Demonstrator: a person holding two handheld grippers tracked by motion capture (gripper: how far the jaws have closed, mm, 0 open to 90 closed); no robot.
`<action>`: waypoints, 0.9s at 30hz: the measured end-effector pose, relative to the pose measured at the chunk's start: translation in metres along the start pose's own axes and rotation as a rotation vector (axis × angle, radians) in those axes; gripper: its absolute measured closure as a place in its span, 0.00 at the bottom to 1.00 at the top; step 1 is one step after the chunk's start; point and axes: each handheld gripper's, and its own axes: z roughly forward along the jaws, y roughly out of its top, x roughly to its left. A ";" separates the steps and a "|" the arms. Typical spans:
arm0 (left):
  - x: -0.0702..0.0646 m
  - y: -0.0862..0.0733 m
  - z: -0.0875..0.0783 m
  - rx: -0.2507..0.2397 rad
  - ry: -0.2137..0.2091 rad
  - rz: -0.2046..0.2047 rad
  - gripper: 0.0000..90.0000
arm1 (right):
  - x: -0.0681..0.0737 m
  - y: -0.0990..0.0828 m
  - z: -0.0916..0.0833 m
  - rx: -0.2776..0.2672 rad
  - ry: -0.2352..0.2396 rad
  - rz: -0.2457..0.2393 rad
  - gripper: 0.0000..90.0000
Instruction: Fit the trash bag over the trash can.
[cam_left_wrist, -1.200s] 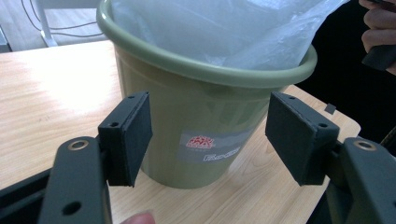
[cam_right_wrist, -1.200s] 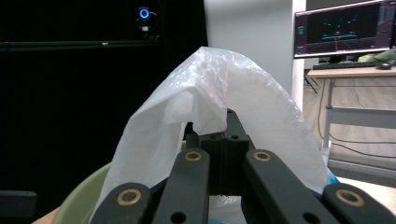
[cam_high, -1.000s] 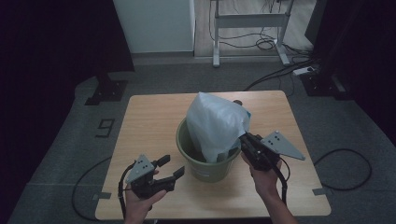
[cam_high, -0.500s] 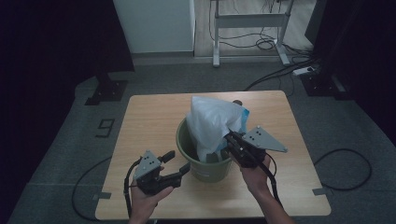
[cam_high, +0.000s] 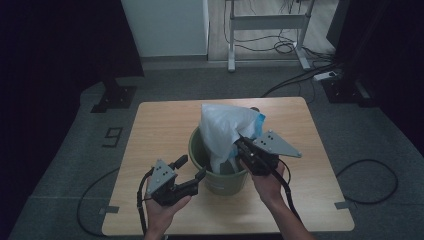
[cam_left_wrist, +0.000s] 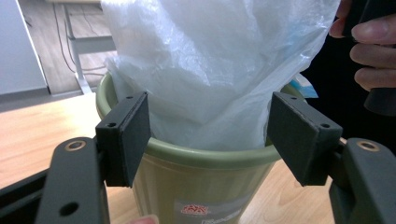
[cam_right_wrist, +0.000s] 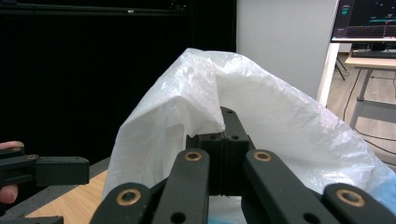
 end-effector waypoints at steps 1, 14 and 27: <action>-0.001 0.001 -0.001 -0.005 0.004 0.002 0.32 | 0.000 0.001 0.001 -0.001 0.002 0.000 0.99; -0.025 0.011 0.022 0.012 -0.028 0.064 0.31 | 0.009 0.006 0.008 0.011 0.028 -0.009 0.99; -0.011 0.018 0.031 0.017 -0.102 0.061 0.98 | 0.008 -0.002 0.005 0.028 0.056 -0.018 0.98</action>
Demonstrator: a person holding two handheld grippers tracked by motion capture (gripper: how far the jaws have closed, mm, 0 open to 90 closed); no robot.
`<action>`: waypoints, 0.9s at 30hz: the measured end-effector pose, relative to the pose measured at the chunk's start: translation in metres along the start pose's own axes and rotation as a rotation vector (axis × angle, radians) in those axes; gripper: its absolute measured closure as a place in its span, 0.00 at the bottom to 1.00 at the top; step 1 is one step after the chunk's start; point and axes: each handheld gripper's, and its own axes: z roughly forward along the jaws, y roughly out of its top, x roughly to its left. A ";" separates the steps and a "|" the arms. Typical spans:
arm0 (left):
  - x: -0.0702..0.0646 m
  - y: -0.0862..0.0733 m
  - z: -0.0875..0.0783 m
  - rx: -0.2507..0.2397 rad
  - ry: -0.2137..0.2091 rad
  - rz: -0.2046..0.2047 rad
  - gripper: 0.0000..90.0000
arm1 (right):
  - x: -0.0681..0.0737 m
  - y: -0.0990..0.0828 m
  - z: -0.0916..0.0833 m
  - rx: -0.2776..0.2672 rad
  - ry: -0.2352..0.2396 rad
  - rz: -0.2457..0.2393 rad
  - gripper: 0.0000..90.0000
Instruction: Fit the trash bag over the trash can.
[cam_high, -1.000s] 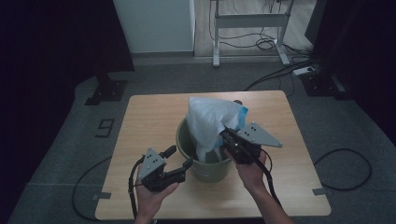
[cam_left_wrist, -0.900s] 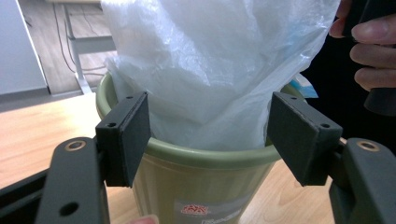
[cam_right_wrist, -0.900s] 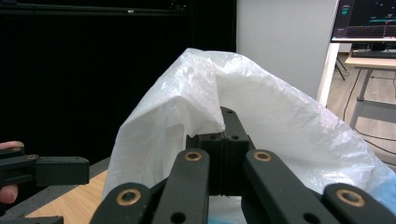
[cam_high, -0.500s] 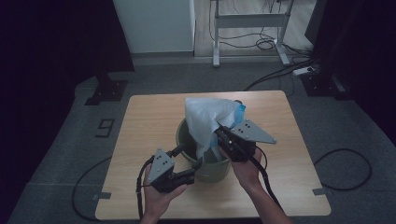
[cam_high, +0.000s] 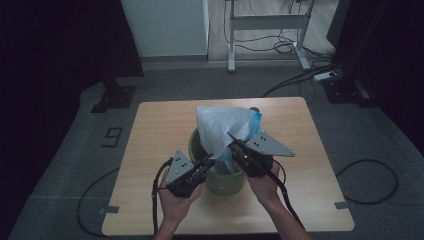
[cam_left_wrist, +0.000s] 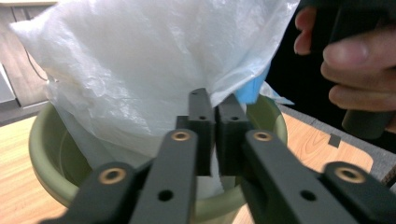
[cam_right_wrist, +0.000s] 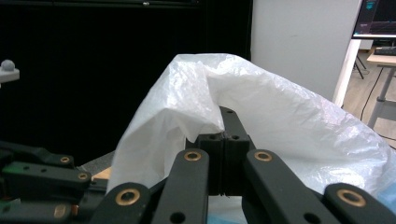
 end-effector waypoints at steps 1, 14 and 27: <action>0.001 0.001 -0.001 -0.009 0.002 0.006 0.99 | -0.001 0.000 0.000 0.002 -0.004 0.003 0.98; 0.027 0.006 -0.028 -0.137 0.028 -0.070 1.00 | -0.010 -0.020 -0.015 0.051 -0.166 -0.069 0.65; 0.024 0.009 -0.029 -0.124 0.026 -0.050 1.00 | -0.029 -0.046 -0.042 0.098 -0.212 -0.092 0.55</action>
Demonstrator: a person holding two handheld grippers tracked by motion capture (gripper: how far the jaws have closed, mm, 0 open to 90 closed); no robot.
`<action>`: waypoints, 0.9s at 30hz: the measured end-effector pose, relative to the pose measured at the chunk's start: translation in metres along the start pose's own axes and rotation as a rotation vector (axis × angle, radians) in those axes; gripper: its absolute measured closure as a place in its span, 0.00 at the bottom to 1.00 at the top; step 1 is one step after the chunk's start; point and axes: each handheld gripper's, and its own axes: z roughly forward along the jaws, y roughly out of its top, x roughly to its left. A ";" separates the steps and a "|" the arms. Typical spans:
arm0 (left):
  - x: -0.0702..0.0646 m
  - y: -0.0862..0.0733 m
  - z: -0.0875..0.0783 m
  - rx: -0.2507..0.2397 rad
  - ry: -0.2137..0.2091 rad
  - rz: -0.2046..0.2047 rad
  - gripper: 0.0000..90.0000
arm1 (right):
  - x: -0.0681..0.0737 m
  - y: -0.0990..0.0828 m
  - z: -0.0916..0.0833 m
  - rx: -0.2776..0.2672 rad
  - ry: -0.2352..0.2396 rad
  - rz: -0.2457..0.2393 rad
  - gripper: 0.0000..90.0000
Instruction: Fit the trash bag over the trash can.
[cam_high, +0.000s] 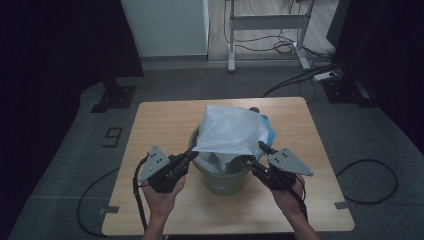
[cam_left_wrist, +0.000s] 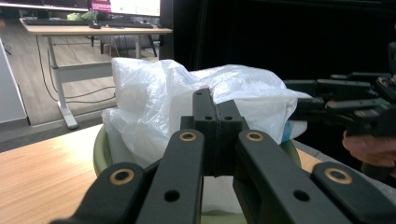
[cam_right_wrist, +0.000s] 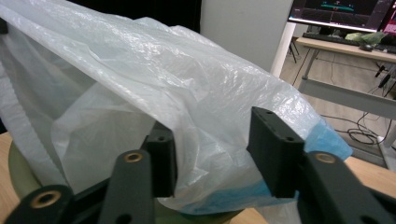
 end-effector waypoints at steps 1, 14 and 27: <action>0.001 0.001 0.000 -0.004 0.002 0.000 1.00 | 0.000 0.000 0.000 0.000 0.006 0.010 0.51; 0.012 -0.008 -0.004 -0.004 -0.016 -0.037 1.00 | 0.014 -0.010 0.002 0.034 -0.108 -0.070 0.64; 0.001 -0.016 0.002 0.032 -0.054 -0.025 1.00 | -0.003 0.046 -0.005 -0.196 0.027 0.101 0.97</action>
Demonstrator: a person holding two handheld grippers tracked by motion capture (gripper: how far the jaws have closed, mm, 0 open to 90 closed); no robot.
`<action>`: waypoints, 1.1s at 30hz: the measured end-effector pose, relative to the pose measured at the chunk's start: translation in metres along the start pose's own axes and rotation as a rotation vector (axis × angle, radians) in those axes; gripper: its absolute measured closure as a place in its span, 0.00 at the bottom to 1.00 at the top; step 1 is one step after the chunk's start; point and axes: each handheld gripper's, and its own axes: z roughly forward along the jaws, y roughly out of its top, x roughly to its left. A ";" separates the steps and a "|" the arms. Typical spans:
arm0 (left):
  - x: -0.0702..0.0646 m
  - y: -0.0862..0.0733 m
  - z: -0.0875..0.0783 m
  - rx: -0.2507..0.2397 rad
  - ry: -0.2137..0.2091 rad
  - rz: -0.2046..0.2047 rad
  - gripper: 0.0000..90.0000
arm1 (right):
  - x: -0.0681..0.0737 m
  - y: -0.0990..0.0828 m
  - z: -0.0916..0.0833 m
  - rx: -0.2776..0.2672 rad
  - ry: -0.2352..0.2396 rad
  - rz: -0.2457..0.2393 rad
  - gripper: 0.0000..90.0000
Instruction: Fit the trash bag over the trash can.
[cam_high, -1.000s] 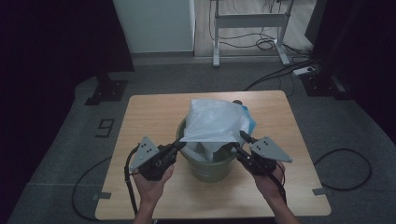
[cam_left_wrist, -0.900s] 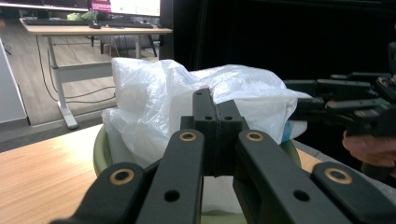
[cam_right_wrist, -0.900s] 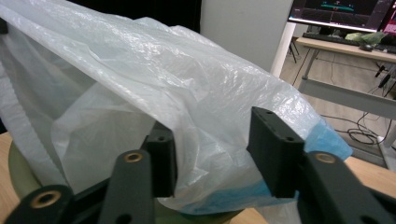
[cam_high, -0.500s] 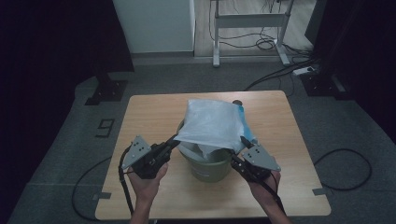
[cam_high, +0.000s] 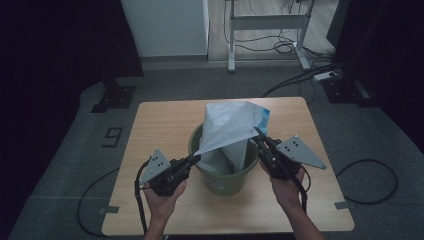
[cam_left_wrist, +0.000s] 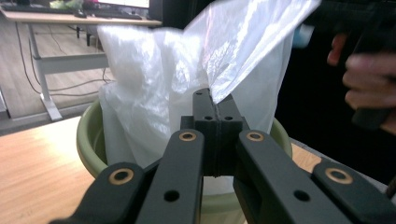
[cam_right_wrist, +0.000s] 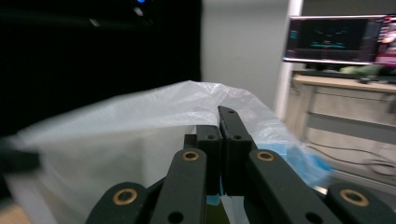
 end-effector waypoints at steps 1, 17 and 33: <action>0.000 -0.001 0.001 0.005 -0.003 -0.001 1.00 | 0.001 0.004 0.001 -0.009 0.017 0.007 0.97; -0.016 0.029 -0.001 -0.004 0.041 0.132 0.35 | 0.007 0.000 0.013 0.075 0.080 -0.070 0.98; -0.005 0.029 0.038 0.061 0.021 0.103 0.95 | 0.011 -0.010 0.015 0.102 0.166 -0.094 0.77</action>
